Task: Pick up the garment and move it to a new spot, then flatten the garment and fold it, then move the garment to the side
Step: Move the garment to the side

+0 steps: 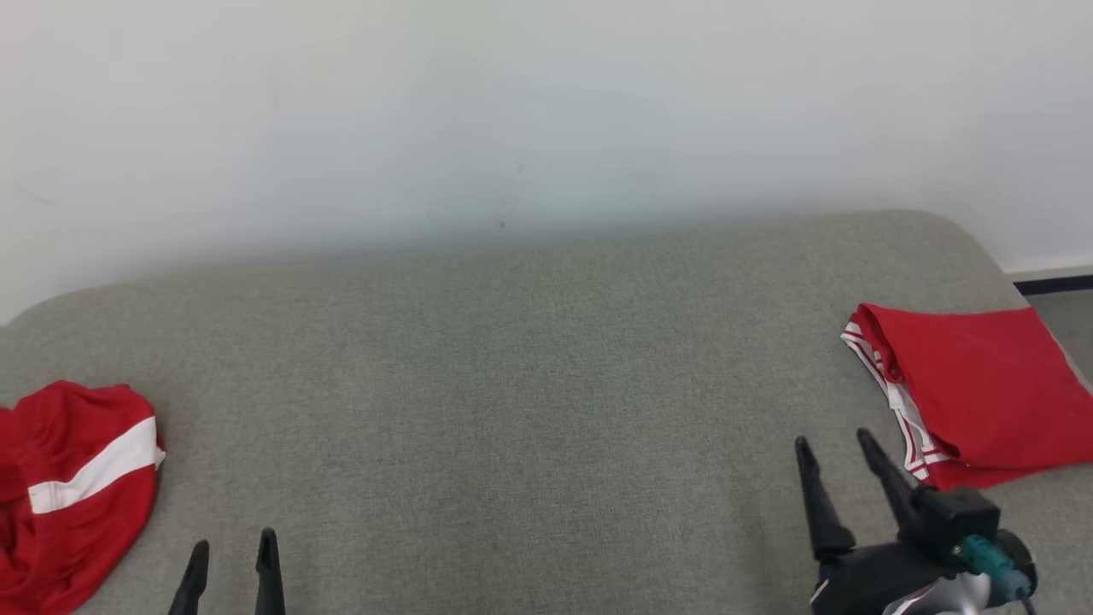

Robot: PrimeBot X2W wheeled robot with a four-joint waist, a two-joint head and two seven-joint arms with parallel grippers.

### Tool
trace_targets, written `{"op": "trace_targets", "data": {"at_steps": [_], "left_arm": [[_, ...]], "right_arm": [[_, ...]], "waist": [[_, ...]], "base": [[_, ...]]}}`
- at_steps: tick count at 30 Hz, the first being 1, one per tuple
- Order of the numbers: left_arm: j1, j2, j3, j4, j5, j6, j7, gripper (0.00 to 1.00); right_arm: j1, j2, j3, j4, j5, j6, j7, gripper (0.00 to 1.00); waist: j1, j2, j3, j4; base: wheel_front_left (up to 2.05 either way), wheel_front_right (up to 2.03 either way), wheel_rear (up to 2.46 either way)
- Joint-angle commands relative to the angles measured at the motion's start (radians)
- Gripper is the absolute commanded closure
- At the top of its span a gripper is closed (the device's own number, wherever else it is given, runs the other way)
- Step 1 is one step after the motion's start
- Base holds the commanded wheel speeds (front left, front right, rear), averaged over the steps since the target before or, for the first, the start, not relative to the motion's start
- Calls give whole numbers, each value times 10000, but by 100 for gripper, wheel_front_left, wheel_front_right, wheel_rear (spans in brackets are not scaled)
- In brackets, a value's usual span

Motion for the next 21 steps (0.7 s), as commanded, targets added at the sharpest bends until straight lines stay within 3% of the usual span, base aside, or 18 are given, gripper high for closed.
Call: {"op": "trace_targets", "data": {"at_steps": [1,21], "left_arm": [[166,-12,-10,53,-66,33,-2,0],[239,-13,-218,411,157,207,-2,0]], "right_arm": [[161,81,39,-20,-95,-24,-21,0],[948,821,119,-230,-402,-24,-59,0]], "waist": [[3,1,-194,161],[3,1,-657,316]], "base": [[0,0,0],[0,0,0]]}}
